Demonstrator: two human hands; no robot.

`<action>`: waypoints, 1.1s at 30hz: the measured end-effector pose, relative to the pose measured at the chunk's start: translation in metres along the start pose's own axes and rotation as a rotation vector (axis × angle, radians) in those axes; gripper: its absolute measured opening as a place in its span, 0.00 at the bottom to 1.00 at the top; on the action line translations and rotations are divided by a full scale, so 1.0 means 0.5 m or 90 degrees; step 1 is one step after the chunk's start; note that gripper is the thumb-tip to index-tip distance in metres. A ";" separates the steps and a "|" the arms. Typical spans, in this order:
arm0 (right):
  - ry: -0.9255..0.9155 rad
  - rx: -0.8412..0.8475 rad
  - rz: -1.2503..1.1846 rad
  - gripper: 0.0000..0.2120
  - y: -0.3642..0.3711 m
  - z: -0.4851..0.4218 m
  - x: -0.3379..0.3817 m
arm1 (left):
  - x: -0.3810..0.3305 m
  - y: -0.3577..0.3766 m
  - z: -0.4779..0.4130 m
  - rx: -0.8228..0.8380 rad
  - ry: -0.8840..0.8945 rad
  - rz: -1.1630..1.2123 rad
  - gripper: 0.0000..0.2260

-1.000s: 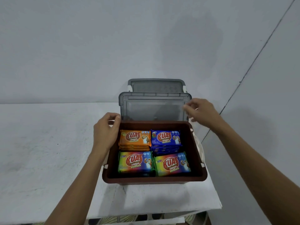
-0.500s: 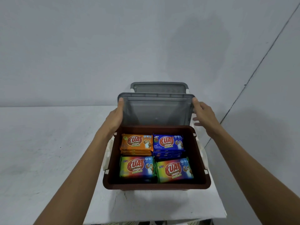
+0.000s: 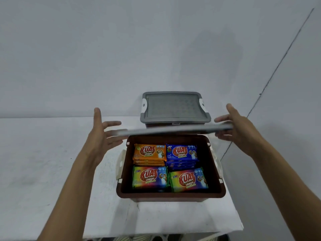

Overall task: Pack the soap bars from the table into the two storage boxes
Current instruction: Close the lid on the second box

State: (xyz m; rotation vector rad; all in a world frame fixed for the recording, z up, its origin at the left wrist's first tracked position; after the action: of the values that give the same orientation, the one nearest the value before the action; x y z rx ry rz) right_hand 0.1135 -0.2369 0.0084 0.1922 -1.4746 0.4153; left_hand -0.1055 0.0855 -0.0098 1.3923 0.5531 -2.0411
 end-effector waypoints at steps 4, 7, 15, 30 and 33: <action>0.017 0.017 0.197 0.28 0.007 0.020 -0.053 | 0.051 0.022 0.018 -0.033 0.011 -0.189 0.28; -0.060 0.021 0.409 0.20 0.025 0.042 -0.084 | 0.082 0.035 0.025 -0.084 0.124 -0.411 0.21; -0.224 -0.036 0.649 0.16 0.059 0.106 -0.158 | 0.143 0.056 0.056 -0.211 0.251 -0.631 0.19; -0.007 -0.120 0.234 0.22 0.041 0.131 -0.212 | 0.180 0.035 0.047 -0.116 0.057 -0.330 0.34; -0.072 -0.143 0.346 0.19 0.043 0.135 -0.192 | 0.170 0.026 0.060 -0.185 0.078 -0.361 0.33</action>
State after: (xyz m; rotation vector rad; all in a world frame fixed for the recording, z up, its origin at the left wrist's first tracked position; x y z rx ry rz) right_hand 0.0390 -0.2571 -0.0824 -0.3800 -1.6647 0.6771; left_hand -0.1401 0.0361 -0.0783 1.2840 1.3679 -2.1800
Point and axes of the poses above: each hand's wrist, its own z-axis away from the middle knuckle, its own y-axis out of the palm, x = y × z, the point moved 5 cm from there along -z, towards the middle knuckle, and after that the axes turned 6 degrees about -y, right-handed, at the moved point
